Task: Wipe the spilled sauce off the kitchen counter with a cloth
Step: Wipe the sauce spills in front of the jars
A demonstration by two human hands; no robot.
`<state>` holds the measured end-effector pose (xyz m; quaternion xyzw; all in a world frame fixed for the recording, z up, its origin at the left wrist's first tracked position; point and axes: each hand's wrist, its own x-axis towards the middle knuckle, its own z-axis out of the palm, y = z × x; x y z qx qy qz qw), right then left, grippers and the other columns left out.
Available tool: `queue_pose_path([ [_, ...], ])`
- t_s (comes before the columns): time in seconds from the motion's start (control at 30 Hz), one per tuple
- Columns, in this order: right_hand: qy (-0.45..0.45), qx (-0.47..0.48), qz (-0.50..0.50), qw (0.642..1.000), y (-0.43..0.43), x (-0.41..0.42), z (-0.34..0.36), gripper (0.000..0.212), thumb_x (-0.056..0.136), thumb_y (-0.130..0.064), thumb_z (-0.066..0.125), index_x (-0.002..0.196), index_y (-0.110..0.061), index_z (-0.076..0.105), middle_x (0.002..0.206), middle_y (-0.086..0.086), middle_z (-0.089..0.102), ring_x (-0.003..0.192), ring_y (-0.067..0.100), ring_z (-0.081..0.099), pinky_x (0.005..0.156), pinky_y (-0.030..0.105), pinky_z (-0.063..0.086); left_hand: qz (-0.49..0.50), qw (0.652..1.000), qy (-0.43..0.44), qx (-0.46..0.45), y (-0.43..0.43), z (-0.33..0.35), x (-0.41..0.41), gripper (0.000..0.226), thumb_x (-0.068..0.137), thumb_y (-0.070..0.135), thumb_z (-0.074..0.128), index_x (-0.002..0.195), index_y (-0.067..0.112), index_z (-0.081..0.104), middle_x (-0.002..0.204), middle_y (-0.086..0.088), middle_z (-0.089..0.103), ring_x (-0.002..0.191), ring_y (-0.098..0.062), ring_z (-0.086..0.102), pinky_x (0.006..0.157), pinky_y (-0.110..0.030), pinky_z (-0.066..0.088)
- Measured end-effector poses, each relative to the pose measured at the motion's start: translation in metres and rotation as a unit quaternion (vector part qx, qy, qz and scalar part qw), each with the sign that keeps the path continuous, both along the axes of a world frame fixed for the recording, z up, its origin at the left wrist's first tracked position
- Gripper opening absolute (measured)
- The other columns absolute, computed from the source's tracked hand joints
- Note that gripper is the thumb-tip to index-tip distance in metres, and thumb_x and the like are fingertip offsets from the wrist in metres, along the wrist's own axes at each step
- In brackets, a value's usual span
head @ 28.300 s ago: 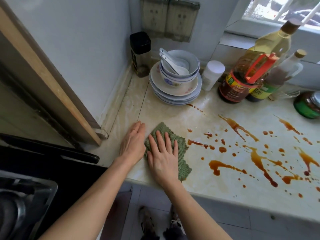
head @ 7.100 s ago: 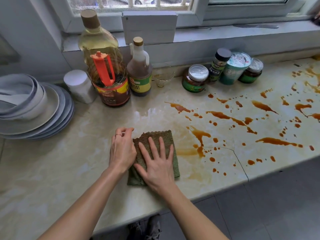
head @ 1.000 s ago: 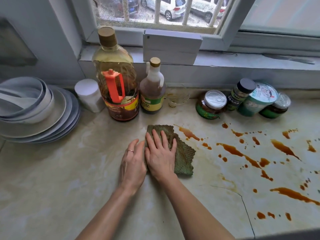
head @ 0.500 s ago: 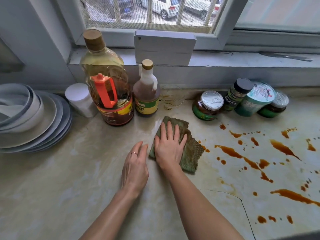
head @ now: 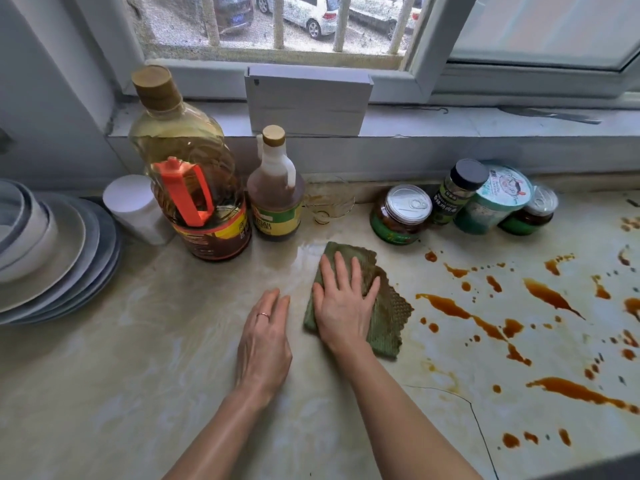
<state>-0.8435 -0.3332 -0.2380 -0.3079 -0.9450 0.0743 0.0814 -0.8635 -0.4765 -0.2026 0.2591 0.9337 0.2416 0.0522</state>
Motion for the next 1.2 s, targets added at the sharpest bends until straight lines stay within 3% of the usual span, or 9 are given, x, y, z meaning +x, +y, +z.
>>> queue_pose_path([
  [0.13, 0.029, -0.010, -0.058, 0.998, 0.019, 0.014, -0.003, 0.055, 0.097, -0.042, 0.025, 0.146, -0.027, 0.045, 0.154, -0.001, 0.040, 0.143, 0.026, 0.033, 0.114, 0.055, 0.007, 0.005, 1.000, -0.006, 0.001, 0.002, 0.003, 0.002, 0.062, 0.073, -0.014, 0.045, 0.132, 0.005, 0.050, 0.140, -0.015, 0.045, 0.130, -0.029, 0.043, 0.107, -0.035, 0.037],
  [0.23, 0.071, -0.026, -0.073, 0.994, 0.007, 0.018, -0.001, 0.047, 0.098, -0.027, 0.043, 0.143, -0.019, 0.049, 0.151, 0.005, 0.043, 0.141, 0.028, 0.036, 0.116, 0.052, 0.019, 0.005, 1.000, -0.011, 0.010, 0.002, 0.005, 0.001, 0.062, 0.072, -0.014, 0.044, 0.131, 0.005, 0.050, 0.140, -0.016, 0.045, 0.129, -0.030, 0.043, 0.106, -0.036, 0.038],
  [0.3, 0.083, -0.020, -0.020, 0.996, -0.007, 0.025, -0.004, 0.048, 0.094, -0.015, 0.053, 0.142, -0.016, 0.050, 0.150, 0.005, 0.044, 0.141, 0.027, 0.037, 0.116, 0.049, 0.021, 0.001, 1.000, -0.012, 0.017, 0.003, 0.004, 0.001, 0.061, 0.072, -0.014, 0.044, 0.130, 0.003, 0.051, 0.139, -0.017, 0.046, 0.129, -0.032, 0.044, 0.106, -0.038, 0.039],
  [0.43, 0.081, -0.007, 0.083, 0.993, 0.004, 0.039, -0.005, 0.050, 0.093, -0.015, 0.048, 0.143, -0.018, 0.048, 0.150, 0.003, 0.044, 0.141, 0.022, 0.036, 0.116, 0.043, 0.020, -0.013, 1.000, -0.014, 0.018, 0.012, 0.006, 0.004, 0.058, 0.075, -0.013, 0.045, 0.130, 0.004, 0.051, 0.138, -0.018, 0.047, 0.129, -0.031, 0.044, 0.106, -0.038, 0.037],
  [0.6, 0.083, -0.034, -0.039, 0.995, 0.050, 0.059, -0.003, 0.050, 0.093, -0.002, 0.053, 0.141, -0.014, 0.050, 0.150, 0.006, 0.045, 0.141, 0.025, 0.037, 0.115, 0.050, 0.026, -0.028, 0.999, -0.013, 0.013, 0.018, 0.009, 0.011, 0.061, 0.073, -0.014, 0.047, 0.131, 0.005, 0.050, 0.139, -0.017, 0.046, 0.130, -0.031, 0.043, 0.107, -0.038, 0.036],
  [0.77, 0.088, -0.037, -0.011, 0.995, 0.028, 0.077, -0.001, 0.052, 0.095, -0.004, 0.048, 0.145, -0.015, 0.045, 0.153, 0.005, 0.040, 0.144, 0.024, 0.031, 0.119, 0.047, 0.019, -0.036, 0.999, -0.029, 0.012, 0.023, 0.008, 0.021, 0.060, 0.076, -0.012, 0.046, 0.133, 0.005, 0.048, 0.141, -0.017, 0.044, 0.131, -0.031, 0.041, 0.108, -0.038, 0.035],
  [0.97, 0.089, -0.047, 0.124, 0.987, 0.001, 0.104, -0.003, 0.050, 0.095, -0.019, 0.044, 0.145, -0.022, 0.047, 0.152, -0.002, 0.042, 0.143, 0.018, 0.032, 0.116, 0.040, 0.020, -0.062, 0.997, -0.039, 0.029, 0.041, 0.008, 0.035, 0.058, 0.077, -0.011, 0.049, 0.132, 0.006, 0.049, 0.141, -0.015, 0.045, 0.131, -0.028, 0.041, 0.109, -0.038, 0.035],
  [1.03, 0.083, -0.049, 0.106, 0.990, 0.016, 0.108, -0.001, 0.049, 0.096, -0.021, 0.039, 0.144, -0.023, 0.048, 0.151, -0.003, 0.044, 0.142, 0.017, 0.033, 0.115, 0.039, 0.021, -0.067, 0.997, -0.039, 0.028, 0.044, 0.008, 0.038, 0.059, 0.076, -0.012, 0.049, 0.133, 0.006, 0.049, 0.141, -0.015, 0.045, 0.131, -0.029, 0.041, 0.109, -0.039, 0.036],
  [1.2, 0.081, -0.036, 0.004, 0.996, 0.044, 0.118, -0.002, 0.047, 0.095, -0.009, 0.054, 0.141, -0.020, 0.052, 0.149, 0.001, 0.046, 0.140, 0.021, 0.037, 0.114, 0.049, 0.030, -0.073, 0.997, -0.031, 0.014, 0.039, 0.012, 0.043, 0.058, 0.077, -0.012, 0.052, 0.133, 0.005, 0.049, 0.140, -0.016, 0.046, 0.130, -0.031, 0.043, 0.107, -0.039, 0.038],
])
